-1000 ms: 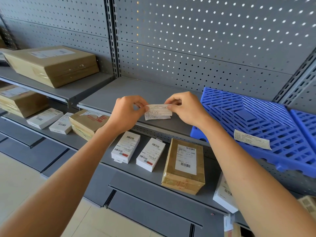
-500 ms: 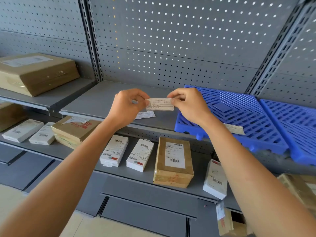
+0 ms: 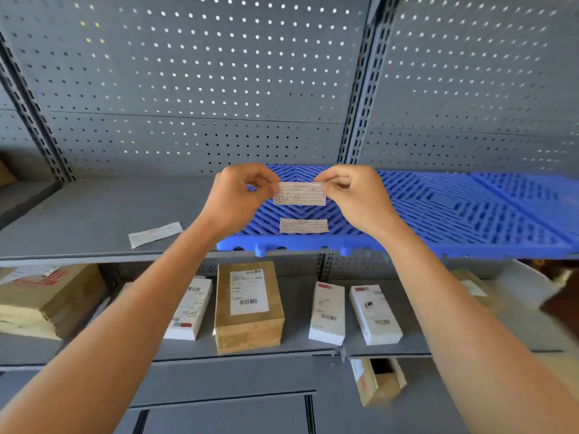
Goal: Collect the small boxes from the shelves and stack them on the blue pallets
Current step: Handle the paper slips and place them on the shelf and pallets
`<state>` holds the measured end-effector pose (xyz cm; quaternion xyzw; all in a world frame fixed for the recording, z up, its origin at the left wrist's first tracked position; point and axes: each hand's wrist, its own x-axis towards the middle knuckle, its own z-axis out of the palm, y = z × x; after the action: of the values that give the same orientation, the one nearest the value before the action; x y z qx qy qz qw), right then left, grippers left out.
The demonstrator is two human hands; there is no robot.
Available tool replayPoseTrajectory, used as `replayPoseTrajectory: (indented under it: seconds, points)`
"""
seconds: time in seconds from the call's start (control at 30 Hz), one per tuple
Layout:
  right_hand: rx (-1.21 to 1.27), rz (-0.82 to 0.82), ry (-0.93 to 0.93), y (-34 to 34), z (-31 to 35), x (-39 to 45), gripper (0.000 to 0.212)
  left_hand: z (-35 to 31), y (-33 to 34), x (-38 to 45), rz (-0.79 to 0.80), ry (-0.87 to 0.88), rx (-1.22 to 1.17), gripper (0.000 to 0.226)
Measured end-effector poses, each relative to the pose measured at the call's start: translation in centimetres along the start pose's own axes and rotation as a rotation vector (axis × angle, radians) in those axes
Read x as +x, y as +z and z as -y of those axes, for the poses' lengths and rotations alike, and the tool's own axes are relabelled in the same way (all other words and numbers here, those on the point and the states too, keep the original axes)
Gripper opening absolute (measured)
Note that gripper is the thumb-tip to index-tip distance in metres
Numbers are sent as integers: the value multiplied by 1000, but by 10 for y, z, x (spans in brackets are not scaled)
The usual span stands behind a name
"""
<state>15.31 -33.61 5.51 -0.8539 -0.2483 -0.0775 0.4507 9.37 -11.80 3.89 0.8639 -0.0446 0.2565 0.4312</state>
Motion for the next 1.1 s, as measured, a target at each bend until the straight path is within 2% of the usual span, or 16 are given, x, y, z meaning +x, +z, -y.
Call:
replayPoseTrajectory:
  seconds: [0.3,0.57,0.77,1.1]
  points:
    - [2,-118,55,-117,-85,-46,9,-76,128,4,86,56,-12,4]
    - [4,-105,59,-196,-147,-68,6,-133,213,-3,99,73,16,8]
    - [8,-93,44,-226,-174,-74,6,-151,247,-3,116,53,28,8]
    - [-3,-94,59,-236,-200,-67,8,-153,274,10,143,26,10,7]
